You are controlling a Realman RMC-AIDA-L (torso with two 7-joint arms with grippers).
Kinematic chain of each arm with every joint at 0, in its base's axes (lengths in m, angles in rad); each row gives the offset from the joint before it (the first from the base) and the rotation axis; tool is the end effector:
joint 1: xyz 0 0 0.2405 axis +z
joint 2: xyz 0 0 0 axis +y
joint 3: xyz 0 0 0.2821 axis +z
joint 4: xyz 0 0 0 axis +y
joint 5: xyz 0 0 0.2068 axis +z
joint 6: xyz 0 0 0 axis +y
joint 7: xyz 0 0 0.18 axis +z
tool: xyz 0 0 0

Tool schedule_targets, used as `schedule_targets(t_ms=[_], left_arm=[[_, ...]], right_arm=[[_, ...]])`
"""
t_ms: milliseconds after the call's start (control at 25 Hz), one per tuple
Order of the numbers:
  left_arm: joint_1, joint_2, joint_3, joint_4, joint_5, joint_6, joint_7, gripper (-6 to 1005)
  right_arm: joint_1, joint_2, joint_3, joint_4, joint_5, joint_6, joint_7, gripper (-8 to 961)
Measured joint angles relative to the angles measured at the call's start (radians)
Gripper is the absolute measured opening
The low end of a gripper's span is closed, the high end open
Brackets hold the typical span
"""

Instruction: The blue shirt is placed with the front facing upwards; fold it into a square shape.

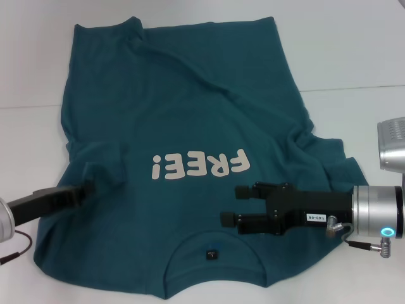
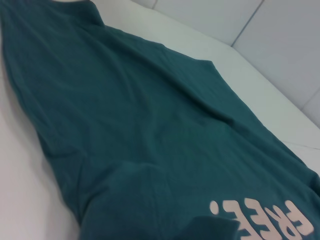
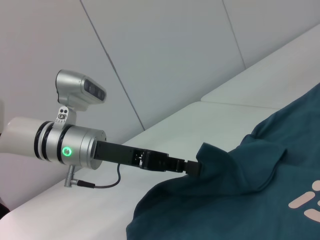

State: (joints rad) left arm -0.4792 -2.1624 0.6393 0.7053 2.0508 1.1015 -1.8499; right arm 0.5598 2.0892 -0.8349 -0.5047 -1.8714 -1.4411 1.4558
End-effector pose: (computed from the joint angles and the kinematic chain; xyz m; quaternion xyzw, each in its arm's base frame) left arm -0.3260 0.3858 -0.0497 -0.7937 -0.4932 -0.2223 0.2782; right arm 0.2536 0.3508 -0.0836 -0.9179 0.2869 0.2587 0.0909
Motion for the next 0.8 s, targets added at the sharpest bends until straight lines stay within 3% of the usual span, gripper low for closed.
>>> schedule_targets(t_ms=[560,800], left_arm=[[0.009,0.006,-0.007,0.005,0.021,0.176,-0.003,104],[0.019,0.008,-0.045,0.036,0.013,0.191,0.000,322]], right_arm=[[-0.001,0.000,-0.001,0.002,0.000,0.001,0.000,915],[-0.001,0.000,0.003,0.002,0.000,0.003,0.001,914]])
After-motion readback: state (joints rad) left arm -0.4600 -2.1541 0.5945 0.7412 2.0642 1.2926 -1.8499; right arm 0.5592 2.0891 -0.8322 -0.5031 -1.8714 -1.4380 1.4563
